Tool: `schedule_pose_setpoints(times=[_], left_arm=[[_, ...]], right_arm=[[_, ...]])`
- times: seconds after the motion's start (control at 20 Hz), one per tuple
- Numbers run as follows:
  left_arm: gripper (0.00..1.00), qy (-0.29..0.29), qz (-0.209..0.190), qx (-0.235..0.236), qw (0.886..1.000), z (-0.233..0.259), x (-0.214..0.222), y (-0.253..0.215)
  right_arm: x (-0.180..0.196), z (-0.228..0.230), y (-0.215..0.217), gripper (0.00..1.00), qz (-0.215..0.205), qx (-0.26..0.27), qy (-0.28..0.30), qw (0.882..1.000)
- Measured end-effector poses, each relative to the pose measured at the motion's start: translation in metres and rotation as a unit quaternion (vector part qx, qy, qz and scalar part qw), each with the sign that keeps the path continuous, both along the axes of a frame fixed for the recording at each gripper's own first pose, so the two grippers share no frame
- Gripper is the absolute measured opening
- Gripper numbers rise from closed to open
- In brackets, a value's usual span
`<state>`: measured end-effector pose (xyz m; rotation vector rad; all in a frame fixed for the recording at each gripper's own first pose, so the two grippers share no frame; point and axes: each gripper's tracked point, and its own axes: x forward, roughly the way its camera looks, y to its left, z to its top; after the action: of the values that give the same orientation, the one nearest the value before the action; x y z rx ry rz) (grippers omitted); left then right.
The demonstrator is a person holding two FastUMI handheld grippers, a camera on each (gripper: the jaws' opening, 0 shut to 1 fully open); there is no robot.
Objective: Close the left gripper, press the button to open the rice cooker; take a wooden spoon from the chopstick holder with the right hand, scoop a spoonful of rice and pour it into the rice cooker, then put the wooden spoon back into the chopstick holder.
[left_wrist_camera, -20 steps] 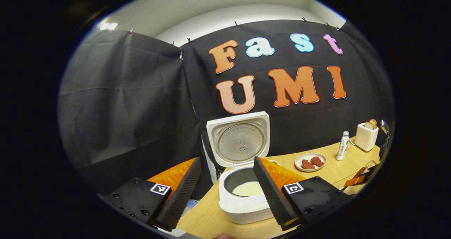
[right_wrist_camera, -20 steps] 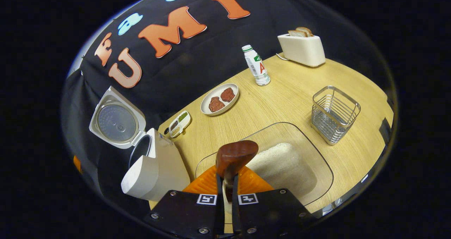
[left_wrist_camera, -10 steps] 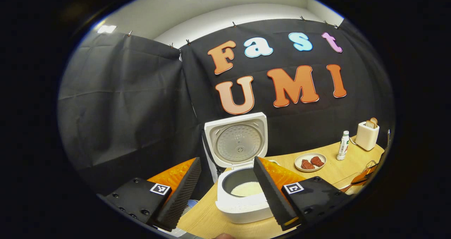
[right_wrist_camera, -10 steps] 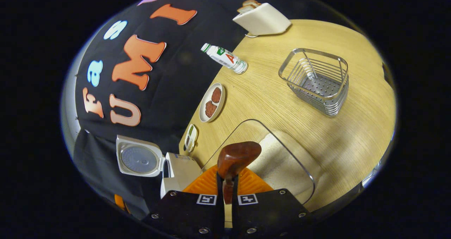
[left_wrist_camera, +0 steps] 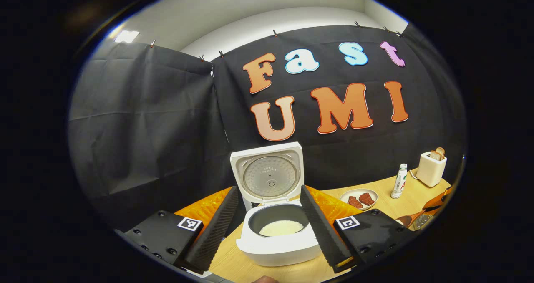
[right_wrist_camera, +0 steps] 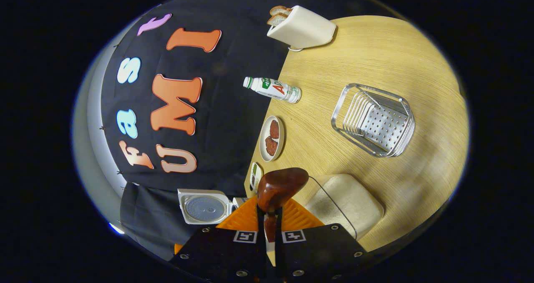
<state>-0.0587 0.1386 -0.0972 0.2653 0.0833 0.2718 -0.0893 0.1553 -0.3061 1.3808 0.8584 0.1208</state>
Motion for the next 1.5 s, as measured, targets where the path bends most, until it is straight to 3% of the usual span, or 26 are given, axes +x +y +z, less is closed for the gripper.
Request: schedule_pose_setpoints(times=[0.4,0.7,1.0,1.25,1.5], left_arm=[[0.98,-0.006,0.020,-0.001,1.000,0.002,-0.009,-0.001],[0.99,-0.009,0.053,-0.006,0.999,0.001,-0.021,0.032],[1.00,-0.018,0.097,0.004,0.995,0.003,-0.034,0.086],[0.99,-0.013,0.128,-0.001,0.992,-0.006,-0.041,0.125],[0.99,-0.002,0.146,-0.005,0.989,-0.016,-0.049,0.154]], right_arm=[[0.023,0.056,0.005,0.08,-0.005,0.057,-0.011,0.998],[0.051,0.096,0.066,0.07,0.011,0.144,-0.010,0.989],[0.080,0.132,0.153,0.07,0.055,0.182,-0.022,0.982],[0.103,0.143,0.220,0.08,0.093,0.167,-0.028,0.981],[0.124,0.136,0.276,0.07,0.124,0.093,-0.063,0.986]])
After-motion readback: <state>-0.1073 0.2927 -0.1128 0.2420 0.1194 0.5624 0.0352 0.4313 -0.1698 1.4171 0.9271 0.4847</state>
